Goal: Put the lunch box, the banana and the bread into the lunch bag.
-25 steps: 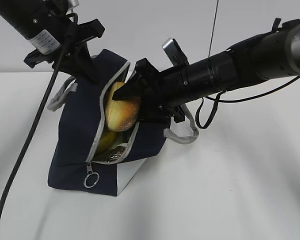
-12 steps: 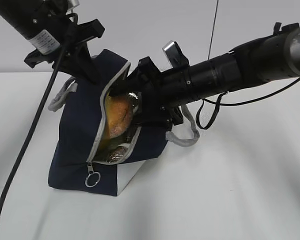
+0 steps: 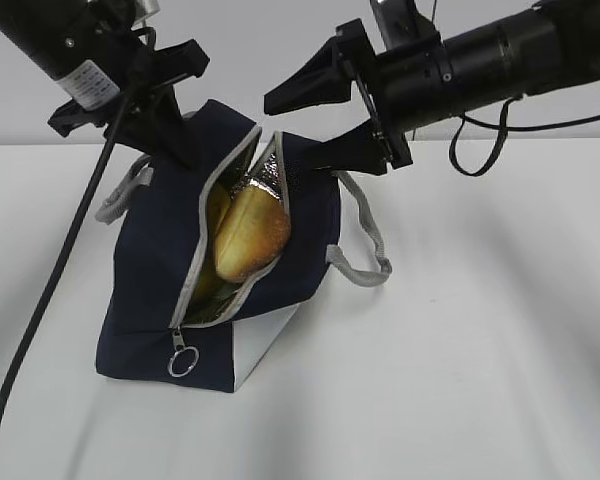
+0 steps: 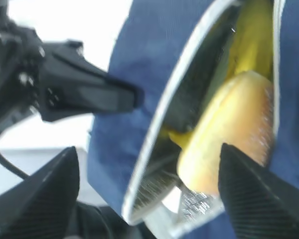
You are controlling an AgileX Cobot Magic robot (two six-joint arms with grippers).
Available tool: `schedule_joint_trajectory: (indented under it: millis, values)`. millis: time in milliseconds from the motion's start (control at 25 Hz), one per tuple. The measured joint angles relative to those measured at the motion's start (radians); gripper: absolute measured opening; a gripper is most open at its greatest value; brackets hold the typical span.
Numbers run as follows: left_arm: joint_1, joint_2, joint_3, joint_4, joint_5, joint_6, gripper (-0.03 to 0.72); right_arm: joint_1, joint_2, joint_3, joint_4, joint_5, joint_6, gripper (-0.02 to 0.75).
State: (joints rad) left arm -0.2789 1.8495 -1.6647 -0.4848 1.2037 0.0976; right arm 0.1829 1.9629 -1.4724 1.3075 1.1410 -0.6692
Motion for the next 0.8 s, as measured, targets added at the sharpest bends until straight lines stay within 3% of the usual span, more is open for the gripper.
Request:
schedule_joint_trajectory:
  millis: [440, 600, 800]
  values:
    - [0.0, 0.0, 0.0, 0.019, 0.006, 0.006, -0.001, -0.004, -0.005, -0.098, -0.509, 0.053, 0.214, 0.609]
    - [0.0, 0.0, 0.0, 0.021, 0.006, 0.006, -0.001, -0.006, -0.005, -0.098, -0.533, 0.047, 0.239, 0.59]
    - [0.0, 0.0, 0.0, 0.022, 0.006, 0.006, -0.001, -0.004, 0.001, -0.098, -0.474, 0.031, 0.242, 0.585]
